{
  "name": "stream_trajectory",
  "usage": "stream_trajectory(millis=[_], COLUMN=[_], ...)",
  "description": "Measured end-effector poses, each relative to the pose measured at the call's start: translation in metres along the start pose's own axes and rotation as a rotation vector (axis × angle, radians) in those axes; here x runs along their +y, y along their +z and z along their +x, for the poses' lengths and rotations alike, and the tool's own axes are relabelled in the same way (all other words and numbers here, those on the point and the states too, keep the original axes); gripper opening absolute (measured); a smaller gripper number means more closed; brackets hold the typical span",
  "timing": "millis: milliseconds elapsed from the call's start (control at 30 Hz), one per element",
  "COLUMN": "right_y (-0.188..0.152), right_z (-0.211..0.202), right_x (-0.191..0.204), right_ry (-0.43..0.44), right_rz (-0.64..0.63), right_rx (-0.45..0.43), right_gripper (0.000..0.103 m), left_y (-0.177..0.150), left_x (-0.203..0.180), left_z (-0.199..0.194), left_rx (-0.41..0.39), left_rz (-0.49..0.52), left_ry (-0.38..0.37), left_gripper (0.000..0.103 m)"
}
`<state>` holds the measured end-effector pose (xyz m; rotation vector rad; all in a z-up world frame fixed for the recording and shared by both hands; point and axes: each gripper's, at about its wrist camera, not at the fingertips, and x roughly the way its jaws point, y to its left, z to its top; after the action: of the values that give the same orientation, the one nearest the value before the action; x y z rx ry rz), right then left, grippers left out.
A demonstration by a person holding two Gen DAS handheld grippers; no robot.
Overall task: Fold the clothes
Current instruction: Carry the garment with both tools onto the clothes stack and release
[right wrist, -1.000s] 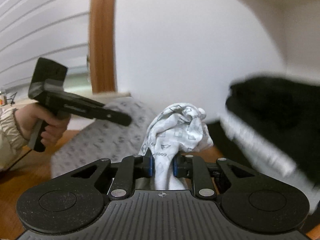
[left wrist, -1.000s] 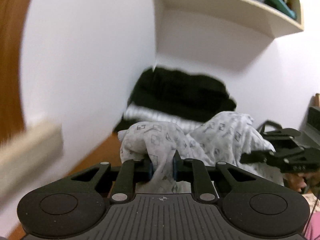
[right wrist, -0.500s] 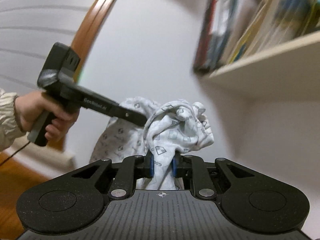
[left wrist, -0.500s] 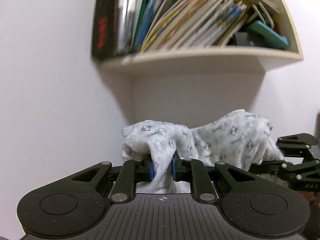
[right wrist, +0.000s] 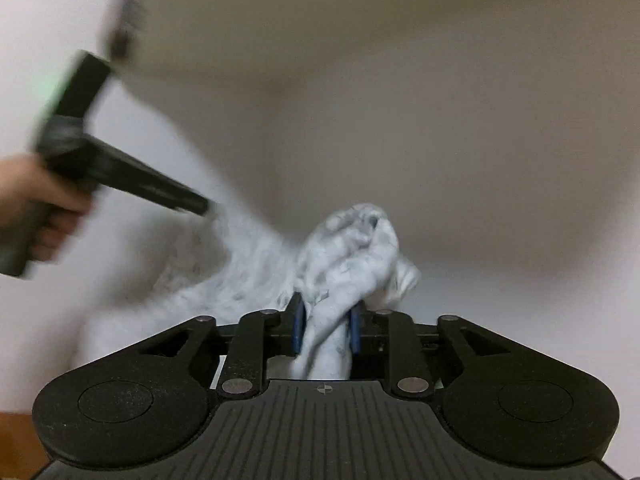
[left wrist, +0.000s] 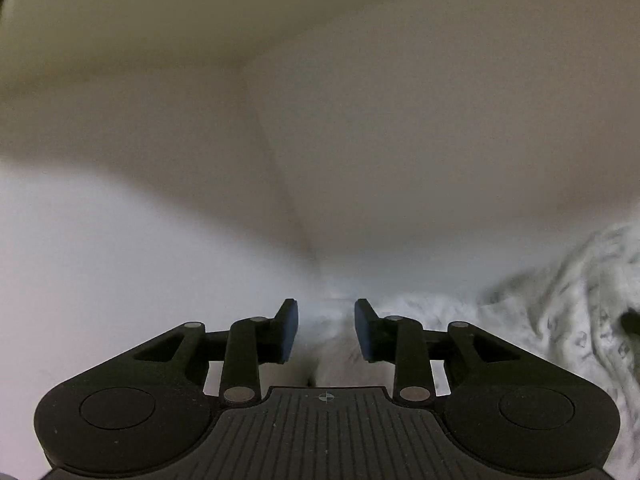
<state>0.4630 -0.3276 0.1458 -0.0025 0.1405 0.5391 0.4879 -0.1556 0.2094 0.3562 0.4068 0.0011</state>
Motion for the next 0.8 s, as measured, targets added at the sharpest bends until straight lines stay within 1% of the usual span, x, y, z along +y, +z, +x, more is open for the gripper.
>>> stream_trajectory(millis=[33,67,100,167,233,300,333,367,433,467,500,533,567,600,667,700,733,767,800], right_y=[-0.006,-0.009,-0.011,-0.009,-0.004,0.002,0.005,0.007,0.008,0.006,0.003,0.000,-0.003,-0.005,-0.006,-0.005,-0.002,0.002,0.007], right_z=[0.001,0.000,-0.001,-0.004,-0.005,-0.002,-0.001,0.003,0.025,0.035,0.044,0.049,0.049,0.045,0.035,0.029,0.024,0.019,0.015], right_x=[-0.007,-0.010,-0.011,-0.010,-0.006,-0.002,0.001,0.003,-0.003,-0.008,-0.014,-0.021,-0.025,-0.027,-0.027,-0.024,-0.017,-0.008,0.002], right_ry=[-0.015,-0.023,-0.028,-0.015,0.051,0.141,0.168,0.171,0.189,0.158,0.100,0.025,-0.065,-0.110,-0.123,-0.120,-0.101,-0.057,0.003], right_rz=[-0.001,-0.009,-0.020,-0.034,-0.041,-0.041,-0.045,-0.045,-0.030,-0.034,-0.046,-0.071,-0.106,-0.130,-0.153,-0.159,-0.158,-0.150,-0.137], right_rx=[-0.004,-0.017,-0.030,-0.074,-0.101,-0.096,-0.086,-0.064,0.024,0.063,0.089,0.100,0.089,0.073,0.046,0.032,0.018,0.003,-0.013], right_gripper=[0.031,0.035,0.036,0.036,0.036,0.035,0.035,0.036,0.036,0.036,0.034,0.029,0.024,0.024,0.024,0.024,0.025,0.026,0.030], left_y=[-0.006,-0.013,-0.020,-0.033,-0.046,-0.057,-0.063,-0.068,-0.079,-0.085,-0.090,-0.095,-0.101,-0.106,-0.113,-0.110,-0.107,-0.106,-0.105], left_x=[0.000,0.000,0.001,0.004,0.003,0.000,-0.002,-0.003,-0.007,-0.008,-0.010,-0.011,-0.012,-0.006,0.005,0.007,0.008,0.008,0.008], left_z=[0.002,0.003,0.002,-0.002,-0.007,-0.012,-0.013,-0.014,-0.017,-0.018,-0.020,-0.021,-0.022,-0.022,-0.025,-0.028,-0.031,-0.038,-0.045], left_rx=[-0.008,-0.016,-0.025,-0.024,-0.015,0.001,0.013,0.025,0.049,0.062,0.074,0.086,0.097,0.104,0.106,0.104,0.102,0.096,0.089], left_rz=[-0.012,-0.025,-0.046,-0.084,-0.103,-0.111,-0.113,-0.115,-0.119,-0.121,-0.123,-0.125,-0.128,-0.138,-0.156,-0.166,-0.176,-0.183,-0.190], left_ry=[-0.017,-0.032,-0.033,-0.071,-0.099,-0.111,-0.115,-0.118,-0.125,-0.128,-0.131,-0.135,-0.136,-0.125,-0.106,-0.103,-0.100,-0.097,-0.094], left_gripper=[0.045,0.052,0.054,0.053,0.053,0.053,0.053,0.053,0.053,0.053,0.054,0.054,0.054,0.054,0.054,0.054,0.056,0.058,0.064])
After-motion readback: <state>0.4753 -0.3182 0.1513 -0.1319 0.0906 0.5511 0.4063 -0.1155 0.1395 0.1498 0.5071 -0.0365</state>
